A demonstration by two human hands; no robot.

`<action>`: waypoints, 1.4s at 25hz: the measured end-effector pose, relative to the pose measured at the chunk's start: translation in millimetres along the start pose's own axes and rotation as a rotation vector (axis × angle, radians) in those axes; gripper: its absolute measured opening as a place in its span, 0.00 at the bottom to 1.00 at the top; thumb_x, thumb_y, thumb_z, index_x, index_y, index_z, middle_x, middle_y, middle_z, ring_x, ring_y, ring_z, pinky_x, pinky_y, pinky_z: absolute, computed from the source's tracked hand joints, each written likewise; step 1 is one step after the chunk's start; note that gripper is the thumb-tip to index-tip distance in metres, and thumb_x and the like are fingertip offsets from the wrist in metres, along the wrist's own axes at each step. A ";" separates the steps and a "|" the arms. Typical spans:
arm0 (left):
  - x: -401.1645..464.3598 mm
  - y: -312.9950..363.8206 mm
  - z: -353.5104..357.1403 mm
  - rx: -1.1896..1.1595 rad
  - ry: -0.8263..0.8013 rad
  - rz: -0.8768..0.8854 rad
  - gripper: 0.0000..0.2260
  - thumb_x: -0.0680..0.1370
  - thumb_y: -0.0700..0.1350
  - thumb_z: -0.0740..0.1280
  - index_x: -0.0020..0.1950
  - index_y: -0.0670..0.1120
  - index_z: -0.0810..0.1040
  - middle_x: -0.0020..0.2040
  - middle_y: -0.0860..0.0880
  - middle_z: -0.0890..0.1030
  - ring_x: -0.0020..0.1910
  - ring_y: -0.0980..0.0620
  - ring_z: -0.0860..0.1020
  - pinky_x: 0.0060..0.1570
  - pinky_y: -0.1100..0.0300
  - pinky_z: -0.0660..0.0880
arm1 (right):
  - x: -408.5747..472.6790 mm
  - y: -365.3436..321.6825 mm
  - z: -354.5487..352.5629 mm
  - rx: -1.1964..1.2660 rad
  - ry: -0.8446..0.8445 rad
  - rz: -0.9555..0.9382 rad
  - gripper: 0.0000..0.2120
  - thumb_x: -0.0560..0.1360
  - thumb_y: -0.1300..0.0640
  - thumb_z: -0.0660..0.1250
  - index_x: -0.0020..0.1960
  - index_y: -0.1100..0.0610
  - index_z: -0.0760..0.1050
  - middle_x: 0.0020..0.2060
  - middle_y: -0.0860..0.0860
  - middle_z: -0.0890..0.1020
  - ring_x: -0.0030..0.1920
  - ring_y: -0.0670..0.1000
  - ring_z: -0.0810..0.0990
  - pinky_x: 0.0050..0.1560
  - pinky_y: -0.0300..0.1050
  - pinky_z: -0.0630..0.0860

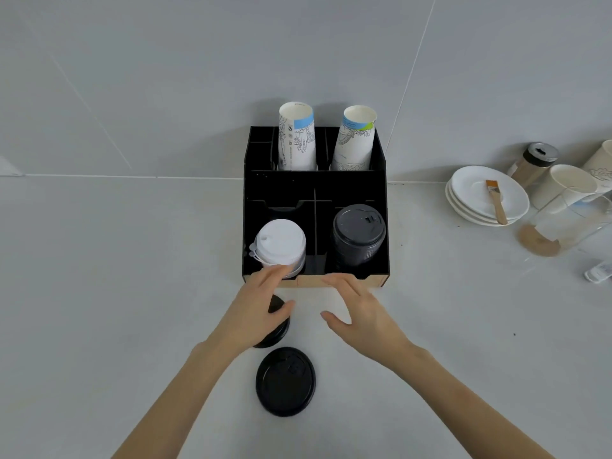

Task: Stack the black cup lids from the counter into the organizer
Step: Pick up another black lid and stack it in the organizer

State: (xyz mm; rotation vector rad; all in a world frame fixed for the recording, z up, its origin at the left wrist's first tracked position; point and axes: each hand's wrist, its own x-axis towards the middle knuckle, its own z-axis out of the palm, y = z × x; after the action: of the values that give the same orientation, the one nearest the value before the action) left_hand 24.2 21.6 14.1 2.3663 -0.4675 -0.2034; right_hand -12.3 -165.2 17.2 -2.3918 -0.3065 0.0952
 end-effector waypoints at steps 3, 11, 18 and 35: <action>-28.7 -14.5 7.6 -0.027 -0.012 -0.074 0.24 0.73 0.47 0.65 0.68 0.48 0.63 0.68 0.48 0.68 0.65 0.50 0.66 0.64 0.61 0.61 | -12.6 -4.7 20.7 -0.012 -0.107 0.014 0.24 0.74 0.56 0.63 0.67 0.53 0.60 0.66 0.50 0.68 0.66 0.50 0.65 0.66 0.42 0.62; -92.5 -34.0 25.1 -0.062 -0.051 -0.210 0.29 0.69 0.58 0.62 0.68 0.52 0.61 0.61 0.61 0.61 0.63 0.59 0.62 0.63 0.65 0.58 | -39.6 -4.6 53.9 -0.080 -0.386 0.030 0.32 0.73 0.50 0.64 0.71 0.51 0.51 0.71 0.50 0.59 0.70 0.50 0.58 0.71 0.45 0.58; -117.0 -39.3 46.0 0.035 -0.092 -0.272 0.38 0.61 0.66 0.51 0.68 0.53 0.59 0.67 0.57 0.64 0.66 0.55 0.63 0.62 0.64 0.57 | -49.4 -1.9 67.5 -0.120 -0.394 -0.002 0.31 0.73 0.53 0.63 0.70 0.54 0.53 0.70 0.50 0.62 0.70 0.50 0.59 0.72 0.44 0.58; -57.0 9.7 26.4 -0.019 -0.091 -0.100 0.33 0.70 0.58 0.62 0.71 0.49 0.55 0.72 0.51 0.62 0.70 0.53 0.60 0.70 0.58 0.57 | -38.0 3.5 10.5 -0.005 -0.089 0.022 0.30 0.71 0.53 0.67 0.68 0.54 0.58 0.66 0.49 0.65 0.65 0.46 0.64 0.61 0.25 0.55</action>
State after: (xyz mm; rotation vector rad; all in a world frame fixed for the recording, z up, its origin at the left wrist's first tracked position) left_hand -38.2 20.7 2.0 2.3708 -0.3882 -0.3616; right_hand -50.1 -170.2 6.4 -2.4003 -0.3225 0.2122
